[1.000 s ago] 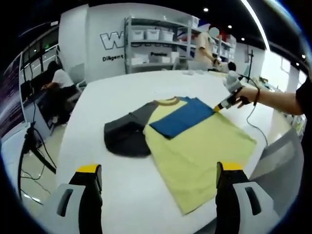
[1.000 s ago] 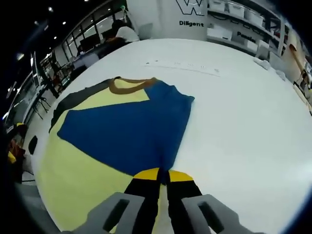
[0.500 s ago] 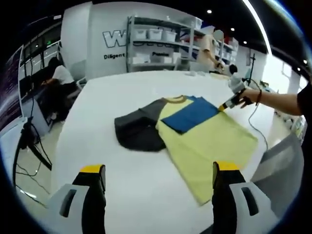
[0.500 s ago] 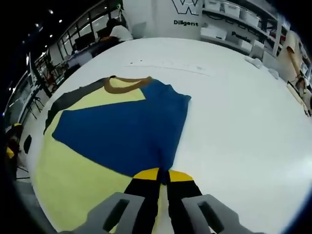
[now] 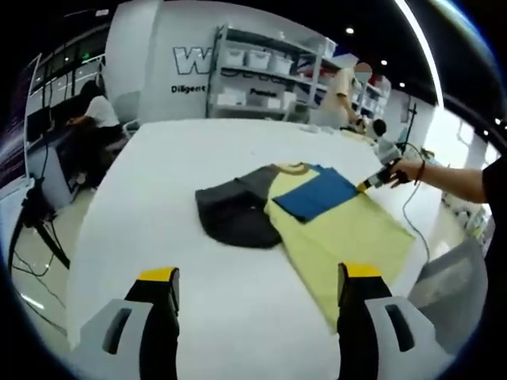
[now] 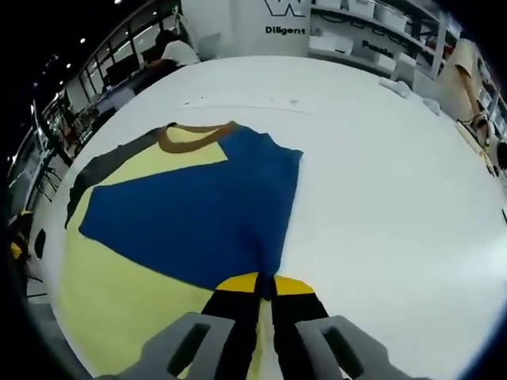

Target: Fold the garment on the visible template until the final outline fits inside the template.

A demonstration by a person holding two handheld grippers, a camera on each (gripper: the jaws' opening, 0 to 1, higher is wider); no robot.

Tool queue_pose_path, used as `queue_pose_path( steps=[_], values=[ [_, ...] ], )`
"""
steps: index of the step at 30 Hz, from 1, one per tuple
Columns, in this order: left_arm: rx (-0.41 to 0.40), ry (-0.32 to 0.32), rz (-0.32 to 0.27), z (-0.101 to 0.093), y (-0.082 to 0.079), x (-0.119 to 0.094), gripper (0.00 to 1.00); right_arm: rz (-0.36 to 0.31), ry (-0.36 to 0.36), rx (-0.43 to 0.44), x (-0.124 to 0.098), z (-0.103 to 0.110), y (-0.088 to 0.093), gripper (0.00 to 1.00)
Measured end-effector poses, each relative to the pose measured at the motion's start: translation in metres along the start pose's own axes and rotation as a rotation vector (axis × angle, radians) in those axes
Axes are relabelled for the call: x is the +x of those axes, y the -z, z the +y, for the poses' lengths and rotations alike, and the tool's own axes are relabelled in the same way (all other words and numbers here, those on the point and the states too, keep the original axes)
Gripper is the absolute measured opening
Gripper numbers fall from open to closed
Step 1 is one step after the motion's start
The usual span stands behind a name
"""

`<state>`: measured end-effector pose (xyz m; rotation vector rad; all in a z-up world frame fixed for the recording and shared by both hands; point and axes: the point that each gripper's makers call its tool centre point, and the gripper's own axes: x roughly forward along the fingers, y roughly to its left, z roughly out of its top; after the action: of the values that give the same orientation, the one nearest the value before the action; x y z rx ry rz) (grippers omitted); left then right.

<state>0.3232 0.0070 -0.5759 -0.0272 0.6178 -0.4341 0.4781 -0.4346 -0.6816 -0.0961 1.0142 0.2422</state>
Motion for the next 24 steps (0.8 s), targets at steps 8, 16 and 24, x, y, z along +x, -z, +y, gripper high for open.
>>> queue_pose_path(
  steps=[8,16,24],
  values=[
    [-0.026,0.031,0.009,-0.009,-0.002,0.01,0.75,-0.002,-0.007,0.018,0.001,-0.002,0.0,0.0],
    [-0.042,0.039,0.019,-0.014,-0.004,0.022,0.72,-0.096,-0.048,0.057,-0.005,0.006,-0.006,0.12],
    [-0.063,0.042,0.048,-0.016,0.002,0.03,0.7,-0.167,-0.142,0.049,-0.032,0.041,-0.001,0.5]
  ],
)
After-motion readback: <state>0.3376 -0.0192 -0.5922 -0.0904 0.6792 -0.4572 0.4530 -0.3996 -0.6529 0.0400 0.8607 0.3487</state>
